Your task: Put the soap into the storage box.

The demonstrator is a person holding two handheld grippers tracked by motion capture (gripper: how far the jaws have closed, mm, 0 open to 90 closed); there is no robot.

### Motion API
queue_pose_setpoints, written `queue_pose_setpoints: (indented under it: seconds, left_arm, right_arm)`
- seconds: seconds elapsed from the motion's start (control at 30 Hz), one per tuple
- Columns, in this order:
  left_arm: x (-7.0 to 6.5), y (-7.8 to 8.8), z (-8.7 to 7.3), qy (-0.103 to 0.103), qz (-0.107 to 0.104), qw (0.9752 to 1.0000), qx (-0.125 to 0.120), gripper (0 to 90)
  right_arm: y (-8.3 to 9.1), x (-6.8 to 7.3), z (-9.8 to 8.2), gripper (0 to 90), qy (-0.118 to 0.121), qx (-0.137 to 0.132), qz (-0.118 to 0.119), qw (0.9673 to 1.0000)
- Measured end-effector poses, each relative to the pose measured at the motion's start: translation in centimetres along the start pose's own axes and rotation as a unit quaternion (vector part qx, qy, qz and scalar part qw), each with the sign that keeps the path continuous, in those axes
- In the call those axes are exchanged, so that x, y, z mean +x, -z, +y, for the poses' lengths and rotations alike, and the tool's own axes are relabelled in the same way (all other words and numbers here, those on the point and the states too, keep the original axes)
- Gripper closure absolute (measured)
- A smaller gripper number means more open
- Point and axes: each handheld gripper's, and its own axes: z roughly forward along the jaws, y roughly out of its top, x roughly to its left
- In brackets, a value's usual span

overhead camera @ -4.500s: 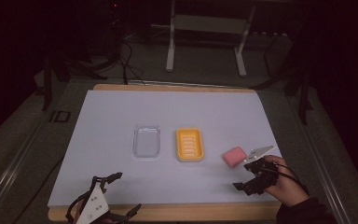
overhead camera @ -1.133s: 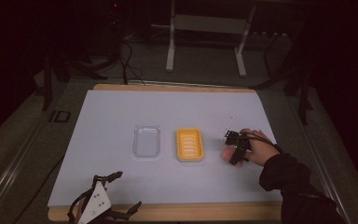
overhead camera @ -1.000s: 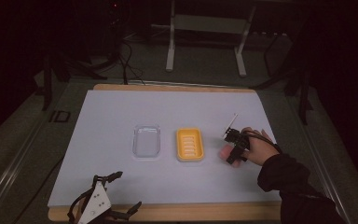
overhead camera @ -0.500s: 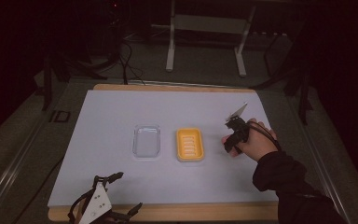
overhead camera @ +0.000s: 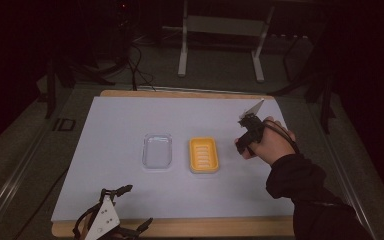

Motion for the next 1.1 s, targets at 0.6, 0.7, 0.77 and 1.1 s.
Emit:
queue_pose_setpoints:
  seconds: [0.6,0.7,0.77,1.1]
  left_arm:
    - [0.0,0.1,0.1,0.0,0.001,1.0,-0.003,0.5]
    - [-0.1,0.1,0.1,-0.001,0.001,1.0,-0.004,0.5]
    - [-0.1,0.1,0.1,-0.001,0.001,1.0,-0.005,0.5]
    - [-0.2,0.3,0.2,-0.003,-0.001,1.0,-0.009,0.5]
  right_arm:
    - [1.7,3.6,2.6,37.8,-0.039,-0.038,0.037,0.9978]
    - [1.0,4.6,2.9,37.8,-0.046,-0.031,0.051,0.9972]
    - [0.5,5.4,3.2,37.8,-0.05,-0.03,0.061,0.9964]
    - [-1.0,8.0,3.8,37.8,-0.084,-0.039,0.07,0.9932]
